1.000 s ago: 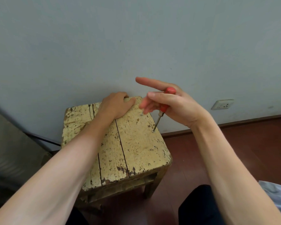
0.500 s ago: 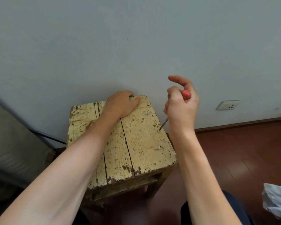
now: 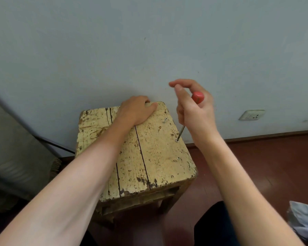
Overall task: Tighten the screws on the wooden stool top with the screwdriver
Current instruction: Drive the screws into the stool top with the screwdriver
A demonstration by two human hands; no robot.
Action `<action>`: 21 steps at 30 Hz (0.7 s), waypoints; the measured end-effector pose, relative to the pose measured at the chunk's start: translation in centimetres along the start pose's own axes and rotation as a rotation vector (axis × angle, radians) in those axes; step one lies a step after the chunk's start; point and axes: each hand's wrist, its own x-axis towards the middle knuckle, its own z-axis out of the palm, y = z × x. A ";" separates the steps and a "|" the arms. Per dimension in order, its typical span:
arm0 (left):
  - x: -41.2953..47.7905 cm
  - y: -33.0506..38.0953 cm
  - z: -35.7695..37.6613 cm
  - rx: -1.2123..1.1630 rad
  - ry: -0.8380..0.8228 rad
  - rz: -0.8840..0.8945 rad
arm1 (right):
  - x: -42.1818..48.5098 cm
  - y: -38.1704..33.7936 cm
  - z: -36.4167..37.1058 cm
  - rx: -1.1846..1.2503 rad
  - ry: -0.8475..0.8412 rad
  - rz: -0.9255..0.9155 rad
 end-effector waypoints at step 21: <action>-1.5 0.3 0.1 0.002 -0.060 0.042 | -2.1 -1.3 -0.4 0.086 0.210 0.154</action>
